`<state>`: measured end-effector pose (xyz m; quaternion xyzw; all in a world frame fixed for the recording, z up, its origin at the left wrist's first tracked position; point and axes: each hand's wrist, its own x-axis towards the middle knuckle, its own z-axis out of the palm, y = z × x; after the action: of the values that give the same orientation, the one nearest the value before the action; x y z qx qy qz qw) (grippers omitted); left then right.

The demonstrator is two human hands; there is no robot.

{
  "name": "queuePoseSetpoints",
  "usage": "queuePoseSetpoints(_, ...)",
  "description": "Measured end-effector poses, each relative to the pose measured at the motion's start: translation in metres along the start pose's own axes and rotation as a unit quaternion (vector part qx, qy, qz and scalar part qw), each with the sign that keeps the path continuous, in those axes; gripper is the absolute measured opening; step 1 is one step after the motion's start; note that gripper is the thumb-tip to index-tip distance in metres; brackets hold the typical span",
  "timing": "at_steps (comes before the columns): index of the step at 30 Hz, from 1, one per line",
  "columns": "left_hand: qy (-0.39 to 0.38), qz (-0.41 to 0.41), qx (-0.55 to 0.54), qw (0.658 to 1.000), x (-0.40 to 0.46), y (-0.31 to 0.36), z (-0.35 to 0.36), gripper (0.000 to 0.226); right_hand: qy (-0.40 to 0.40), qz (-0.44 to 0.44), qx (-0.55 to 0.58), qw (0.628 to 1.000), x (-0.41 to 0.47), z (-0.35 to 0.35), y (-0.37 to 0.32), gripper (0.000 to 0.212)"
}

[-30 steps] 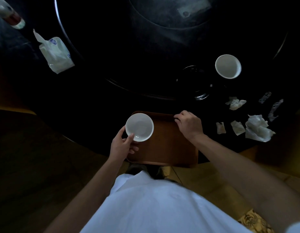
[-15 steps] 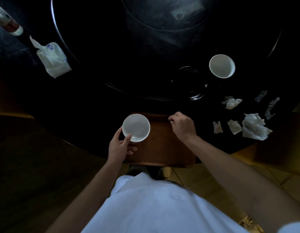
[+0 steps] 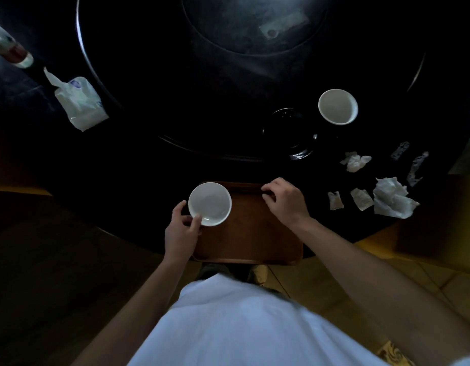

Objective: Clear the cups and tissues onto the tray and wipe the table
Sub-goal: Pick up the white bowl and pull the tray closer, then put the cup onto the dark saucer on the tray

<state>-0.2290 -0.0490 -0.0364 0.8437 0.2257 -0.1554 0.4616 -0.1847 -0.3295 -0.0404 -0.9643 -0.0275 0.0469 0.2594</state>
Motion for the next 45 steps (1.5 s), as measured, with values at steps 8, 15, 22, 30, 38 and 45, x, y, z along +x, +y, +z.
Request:
queuePoseSetpoints(8,0.085,0.221,0.191,0.953,0.017,0.046,-0.007,0.059,0.192,0.093,-0.007,0.977,0.004,-0.081,0.048,0.025)
queuePoseSetpoints(15,0.025,0.337,0.273,0.901,0.072,0.137,0.048,0.059,0.154,0.235,-0.079,0.956,0.044,-0.119,0.089,0.063)
queuePoseSetpoints(22,-0.052,0.335,0.36,0.869,0.113,0.192,0.105,0.069,0.111,0.286,-0.077,0.949,0.072,-0.121,0.103,0.051)
queuePoseSetpoints(30,-0.02,0.323,0.392,0.861,0.123,0.207,0.126,0.059,0.116,0.31,-0.063,0.942,0.082,-0.126,0.109,0.038)
queuePoseSetpoints(38,-0.05,0.208,0.245,0.946,0.123,0.211,0.136,0.047,0.133,0.394,0.261,0.871,0.091,-0.126,0.109,0.023)
queuePoseSetpoints(45,-0.136,0.141,0.099,0.976,0.134,0.215,0.127,0.037,0.134,0.37,0.457,0.798,0.097,-0.132,0.101,0.017)
